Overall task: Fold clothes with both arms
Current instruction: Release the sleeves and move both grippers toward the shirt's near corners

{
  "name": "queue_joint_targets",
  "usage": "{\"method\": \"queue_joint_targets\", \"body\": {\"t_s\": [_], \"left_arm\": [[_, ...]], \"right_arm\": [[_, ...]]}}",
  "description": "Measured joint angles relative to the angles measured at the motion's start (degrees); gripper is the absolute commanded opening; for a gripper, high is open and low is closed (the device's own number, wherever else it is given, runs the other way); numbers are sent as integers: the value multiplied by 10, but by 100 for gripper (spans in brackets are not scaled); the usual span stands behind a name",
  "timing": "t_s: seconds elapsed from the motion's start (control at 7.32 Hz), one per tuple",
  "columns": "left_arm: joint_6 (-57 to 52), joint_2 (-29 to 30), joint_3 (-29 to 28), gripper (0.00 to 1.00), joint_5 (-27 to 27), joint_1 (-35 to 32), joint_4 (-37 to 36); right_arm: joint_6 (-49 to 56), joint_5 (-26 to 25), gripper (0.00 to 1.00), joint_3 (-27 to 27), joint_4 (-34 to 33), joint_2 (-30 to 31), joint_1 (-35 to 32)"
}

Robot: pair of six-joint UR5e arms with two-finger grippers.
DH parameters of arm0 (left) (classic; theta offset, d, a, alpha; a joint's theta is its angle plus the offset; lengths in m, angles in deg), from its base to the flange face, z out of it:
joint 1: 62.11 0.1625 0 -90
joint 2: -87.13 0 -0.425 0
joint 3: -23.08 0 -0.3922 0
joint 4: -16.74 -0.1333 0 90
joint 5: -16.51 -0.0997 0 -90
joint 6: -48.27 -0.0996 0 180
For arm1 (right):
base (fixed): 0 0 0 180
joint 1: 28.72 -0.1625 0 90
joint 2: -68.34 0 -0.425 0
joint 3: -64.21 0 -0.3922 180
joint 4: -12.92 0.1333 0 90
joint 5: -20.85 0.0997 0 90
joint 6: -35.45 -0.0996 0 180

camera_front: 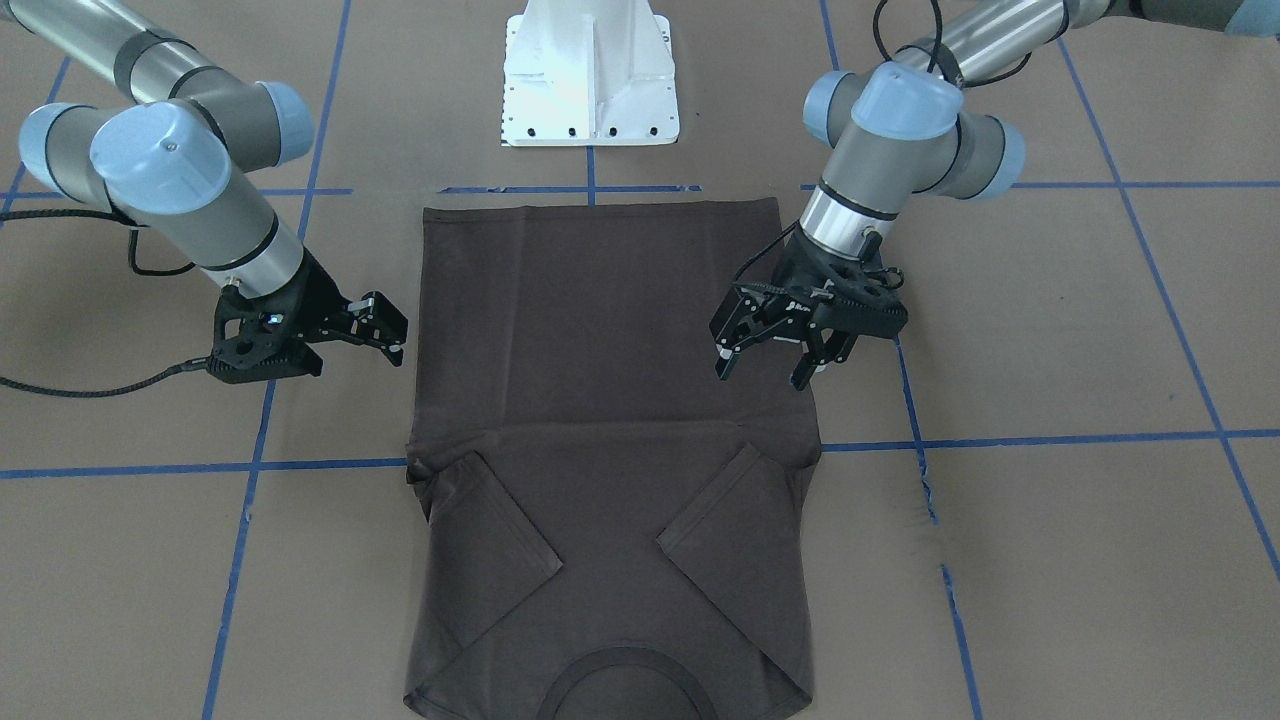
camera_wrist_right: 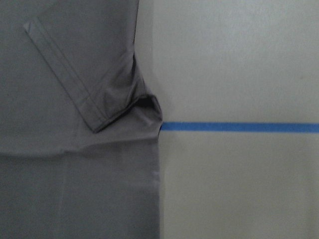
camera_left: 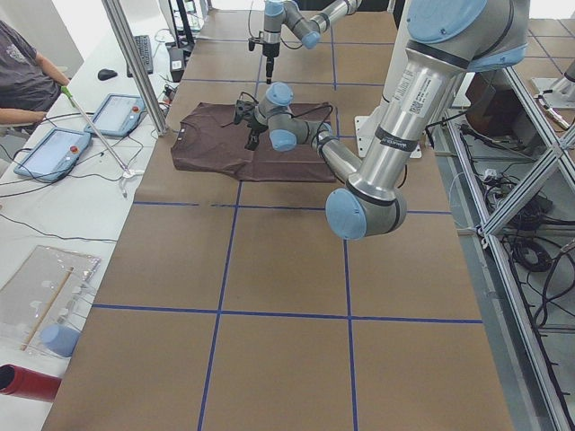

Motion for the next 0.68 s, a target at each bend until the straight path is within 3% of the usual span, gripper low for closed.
{"method": "queue_joint_targets", "body": {"t_s": [0.27, 0.68], "left_arm": [[1, -26, 44, 100, -1, 1, -3], [-3, -32, 59, 100, -2, 1, -3]], "right_arm": [[-73, -90, 100, -75, 1, 57, 99], [-132, -109, 100, -101, -1, 78, 179]]}}
